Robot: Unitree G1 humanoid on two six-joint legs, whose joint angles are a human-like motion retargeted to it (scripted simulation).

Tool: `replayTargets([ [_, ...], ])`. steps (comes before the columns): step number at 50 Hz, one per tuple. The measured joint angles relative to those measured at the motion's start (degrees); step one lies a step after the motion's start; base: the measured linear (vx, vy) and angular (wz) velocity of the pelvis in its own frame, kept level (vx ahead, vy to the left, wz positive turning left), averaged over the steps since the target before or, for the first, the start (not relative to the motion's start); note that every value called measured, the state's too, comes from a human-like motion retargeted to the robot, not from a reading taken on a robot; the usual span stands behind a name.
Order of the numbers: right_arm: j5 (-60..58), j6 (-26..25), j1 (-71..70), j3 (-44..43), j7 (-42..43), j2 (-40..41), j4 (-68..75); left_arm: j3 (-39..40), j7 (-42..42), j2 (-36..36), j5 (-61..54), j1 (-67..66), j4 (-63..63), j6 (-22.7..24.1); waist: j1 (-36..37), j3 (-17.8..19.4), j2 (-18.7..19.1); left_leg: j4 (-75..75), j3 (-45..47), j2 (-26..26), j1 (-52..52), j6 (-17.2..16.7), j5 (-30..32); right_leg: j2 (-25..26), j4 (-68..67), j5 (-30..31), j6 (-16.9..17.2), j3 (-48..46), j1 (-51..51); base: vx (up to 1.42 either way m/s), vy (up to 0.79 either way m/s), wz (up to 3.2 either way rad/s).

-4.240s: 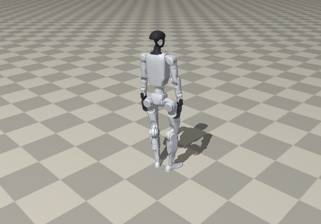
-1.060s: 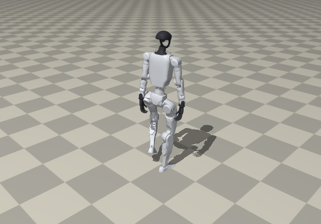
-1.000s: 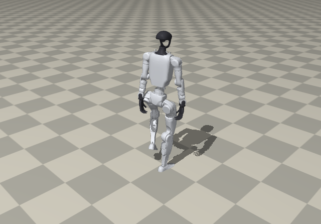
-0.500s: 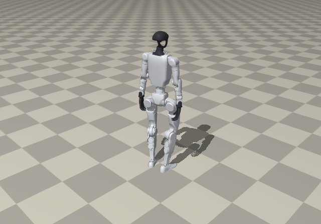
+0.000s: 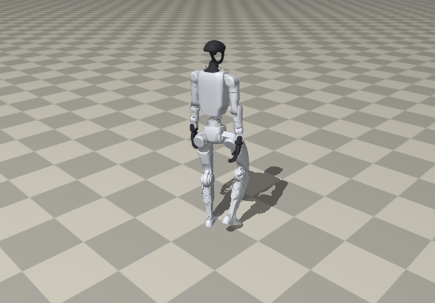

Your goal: In place motions

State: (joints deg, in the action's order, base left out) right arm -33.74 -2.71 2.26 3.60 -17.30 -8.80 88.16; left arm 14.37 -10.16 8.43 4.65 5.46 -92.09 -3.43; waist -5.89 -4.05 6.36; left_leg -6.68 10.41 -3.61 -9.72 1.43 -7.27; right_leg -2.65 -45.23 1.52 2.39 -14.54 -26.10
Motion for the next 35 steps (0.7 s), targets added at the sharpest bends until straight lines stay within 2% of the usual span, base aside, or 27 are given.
replayTargets([
  [3, -1.1, -1.0, 0.6, 0.0, 1.0, -0.1, 0.3, 1.0, -0.2, -0.9, -0.2, -2.6, -1.6, -0.2, -8.9, 1.2, 2.3, -0.7, -9.8, 0.4, 0.4, -0.3, 0.6, 0.5, 13.2, 0.7, 1.5, -8.9, 9.6, 0.19, 0.01, 2.61],
  [5, -2.4, -1.5, 0.8, 0.2, 2.7, -0.3, 0.5, 1.3, -0.8, -1.3, -0.2, -4.9, -1.9, -0.2, -16.0, 1.8, 2.7, -1.1, -16.8, 2.3, 0.7, -0.5, 1.1, 1.0, 22.2, -5.8, 0.6, -15.3, 16.2, 0.24, -0.01, 2.99],
  [7, -4.3, -1.7, 0.8, 1.1, 4.0, -0.7, 1.2, 1.7, -1.4, -1.3, 0.5, -7.4, -1.8, -0.4, -18.2, 0.5, 0.7, -1.5, -18.0, 5.1, 1.2, -0.5, 1.0, 0.4, 30.4, -11.5, -2.2, -23.5, 22.5, 0.25, -0.02, 0.92],
  [8, -5.6, -1.9, 0.6, 1.6, 4.4, -0.8, 1.6, 2.1, -1.7, -1.2, 1.3, -8.7, -1.6, -0.5, -16.5, -0.7, -1.2, -1.9, -15.7, 6.6, 1.7, -0.4, 0.5, 0.9, 34.4, -11.9, -4.3, -22.6, 24.0, 0.23, 0.01, -2.15],
  [9, -7.0, -2.2, 0.2, 1.9, 4.3, -0.9, 2.2, 2.3, -2.0, -0.9, 2.0, -9.7, -1.4, -0.6, -10.1, -2.0, -3.1, -2.8, -9.1, 6.8, 1.8, -0.3, -0.7, 1.1, 36.8, -11.9, -4.7, -16.0, 24.6, 0.18, 0.04, -4.8],
  [10, -8.4, -2.5, -0.3, 2.0, 3.9, -0.9, 2.9, 2.5, -2.3, -0.7, 2.8, -10.5, -1.3, -0.7, -1.4, -3.4, -5.2, -4.0, -0.3, 6.2, 1.7, -0.4, -2.2, 1.2, 38.3, -11.8, -4.2, -6.7, 24.7, 0.07, 0.08, -4.72],
  [11, -8.5, -2.8, -0.8, 1.8, 3.1, -1.0, 2.9, 2.2, -2.3, -0.9, 2.9, -10.8, -1.3, -0.7, 0.6, -3.3, -5.6, -6.3, 1.4, 5.8, 0.7, -0.4, -2.2, 0.2, 38.4, -11.3, -3.3, -5.5, 24.5, -0.03, 0.1, -3.0],
  [13, -7.6, -2.9, -2.4, 1.9, 1.7, -1.2, 2.6, 2.1, -2.3, -1.4, 2.4, -11.4, -0.9, -0.5, -0.5, -2.5, -5.9, -13.0, 0.9, 5.9, -2.9, -0.6, -0.1, -0.9, 38.7, -10.3, -3.5, -6.9, 23.8, -0.13, 0.1, 0.26],
  [15, -5.7, -2.4, -4.0, 3.0, 0.8, -1.4, 1.8, 2.6, -3.2, -1.5, 2.0, -12.1, 0.3, 0.0, -0.7, -2.1, -6.7, -22.6, 2.0, 4.9, -8.2, -1.0, 5.6, -1.9, 38.4, -10.5, -3.9, -5.3, 22.6, -0.19, 0.1, 0.22],
  [17, -3.4, -1.8, -5.2, 3.0, 0.5, -1.2, 0.3, 1.7, -4.4, -1.1, 2.8, -11.9, 1.6, -0.1, -1.0, -0.6, -7.8, -34.4, 2.0, 4.1, -16.2, 0.8, 14.9, -3.2, 38.5, -10.4, -4.1, -4.3, 22.3, -0.23, 0.07, 0.3],
  [18, -2.4, -1.4, -5.6, 2.6, 0.3, -1.1, -0.5, 1.0, -4.4, -0.9, 3.3, -11.6, 2.0, -0.2, -0.6, 0.6, -8.6, -39.9, 2.3, 4.2, -20.1, 3.1, 19.3, -4.0, 38.6, -10.2, -4.1, -4.0, 22.7, -0.2, 0.05, 0.35],
  [19, -1.4, -1.1, -5.9, 2.3, 0.0, -1.1, -1.0, 0.5, -4.0, -0.8, 3.6, -11.0, 1.9, -0.4, 0.2, 1.5, -9.3, -45.7, 2.6, 4.1, -23.9, 4.3, 19.7, -4.3, 38.9, -9.9, -4.4, -3.9, 23.0, -0.17, 0.04, 0.21],
  [21, 0.2, -0.7, -6.4, 2.2, -0.8, -1.2, -1.6, 0.4, -3.2, -0.8, 4.2, -9.7, 1.3, -0.8, 2.6, 2.6, -10.8, -56.9, 4.9, 2.9, -32.0, 5.3, 16.8, -4.6, 39.7, -9.0, -5.7, -3.6, 22.9, -0.16, 0.05, -0.11],
  [25, -0.4, -0.5, -7.6, 3.0, -0.7, -1.0, -1.9, 2.0, -4.2, -1.5, 2.5, -9.6, 2.1, 0.3, 9.2, 2.9, -14.4, -76.9, 12.6, -4.2, -47.8, 7.8, 9.0, -5.4, 39.8, -8.1, -7.9, 0.3, 20.2, -0.1, 0.02, -0.77],
  [28, -3.1, 0.3, -8.4, 4.8, -1.8, -0.8, -3.2, 2.4, -4.8, -1.8, 1.1, -10.6, 2.4, 0.3, 11.5, 4.2, -16.2, -84.7, 14.3, -6.3, -54.7, 7.2, 6.3, -5.8, 38.5, -8.4, -9.0, 3.0, 19.3, -0.03, 0.01, -0.5],
  [31, -6.4, 1.0, -8.4, 5.8, -2.4, -0.3, -4.9, 2.7, -4.2, -1.8, 0.9, -10.6, -0.2, -0.2, 11.3, 4.3, -16.3, -85.6, 14.2, -7.0, -55.0, 6.6, 5.4, -5.5, 36.9, -8.8, -9.5, 4.8, 18.7, 0.0, 0.01, -0.09],
  [35, -7.5, 2.1, -7.6, 6.5, -1.7, 0.5, -6.6, 2.9, -4.0, -1.5, 1.8, -11.3, -1.7, -0.7, 9.3, 3.3, -15.2, -79.4, 13.0, -6.3, -47.6, 6.3, 5.6, -5.3, 37.3, -9.0, -8.3, 4.3, 19.9, 0.08, 0.01, 0.05],
])
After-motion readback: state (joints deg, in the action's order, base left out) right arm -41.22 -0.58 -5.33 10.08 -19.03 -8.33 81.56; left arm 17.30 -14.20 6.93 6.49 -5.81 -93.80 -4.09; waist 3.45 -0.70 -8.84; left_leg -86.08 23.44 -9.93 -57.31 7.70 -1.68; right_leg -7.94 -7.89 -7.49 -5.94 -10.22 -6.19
